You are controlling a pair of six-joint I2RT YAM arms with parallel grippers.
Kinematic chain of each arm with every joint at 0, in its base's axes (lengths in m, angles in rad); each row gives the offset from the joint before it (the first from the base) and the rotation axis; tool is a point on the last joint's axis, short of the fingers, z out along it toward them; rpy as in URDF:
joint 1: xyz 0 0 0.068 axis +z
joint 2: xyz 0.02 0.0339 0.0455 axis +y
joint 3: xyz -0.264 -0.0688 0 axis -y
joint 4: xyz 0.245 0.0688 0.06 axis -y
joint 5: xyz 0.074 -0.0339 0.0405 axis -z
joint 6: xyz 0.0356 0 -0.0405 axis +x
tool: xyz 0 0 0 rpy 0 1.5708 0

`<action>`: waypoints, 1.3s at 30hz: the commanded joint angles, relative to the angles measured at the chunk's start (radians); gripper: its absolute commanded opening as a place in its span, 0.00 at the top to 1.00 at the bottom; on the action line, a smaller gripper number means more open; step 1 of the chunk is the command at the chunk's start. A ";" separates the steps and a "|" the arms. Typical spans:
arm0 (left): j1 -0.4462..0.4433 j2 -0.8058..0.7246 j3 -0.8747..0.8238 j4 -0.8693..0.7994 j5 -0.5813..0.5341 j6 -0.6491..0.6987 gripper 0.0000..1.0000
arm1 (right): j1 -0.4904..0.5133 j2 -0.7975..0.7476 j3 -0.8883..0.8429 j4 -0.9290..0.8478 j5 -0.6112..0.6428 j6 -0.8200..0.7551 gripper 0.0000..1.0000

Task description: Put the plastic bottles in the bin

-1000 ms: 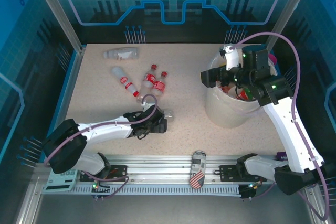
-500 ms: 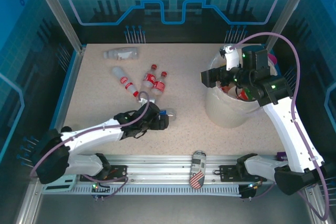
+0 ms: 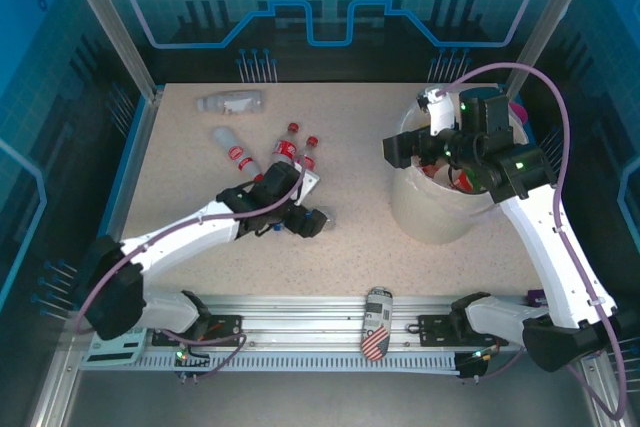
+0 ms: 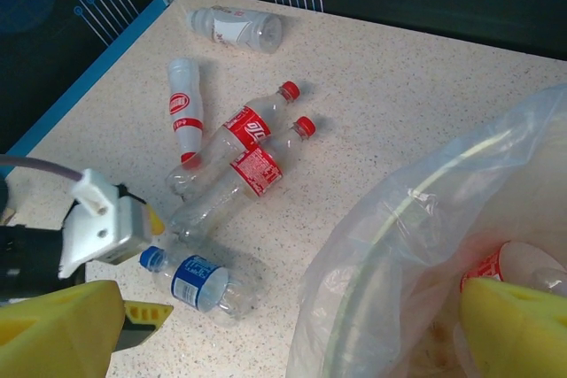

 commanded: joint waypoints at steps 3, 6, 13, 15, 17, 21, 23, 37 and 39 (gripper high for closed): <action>0.003 0.100 0.065 -0.027 0.152 0.120 0.07 | 0.002 -0.043 -0.017 -0.020 0.021 -0.012 0.02; 0.003 0.128 0.070 -0.032 0.149 0.112 0.08 | 0.000 -0.045 -0.016 -0.020 0.022 -0.012 0.02; 0.003 0.133 0.000 0.001 0.112 0.060 0.08 | -0.004 -0.040 -0.027 -0.010 0.017 -0.013 0.02; 0.000 0.133 -0.022 0.010 0.113 0.038 0.09 | -0.004 -0.034 -0.028 -0.008 0.015 -0.012 0.02; -0.004 0.131 -0.046 0.026 0.109 0.019 0.09 | -0.004 -0.031 -0.030 -0.004 0.015 -0.013 0.02; -0.021 0.113 -0.077 0.036 0.104 -0.014 0.10 | -0.003 -0.023 -0.032 0.002 0.012 -0.012 0.02; -0.042 0.100 -0.080 0.040 0.083 -0.022 0.11 | -0.004 -0.022 -0.034 0.004 0.012 -0.009 0.02; -0.119 0.117 -0.075 -0.130 -0.048 -0.284 0.17 | -0.014 -0.011 -0.034 0.014 0.005 -0.016 0.02; -0.129 0.107 -0.096 -0.139 -0.060 -0.312 0.17 | -0.014 -0.009 -0.032 0.017 0.005 -0.016 0.02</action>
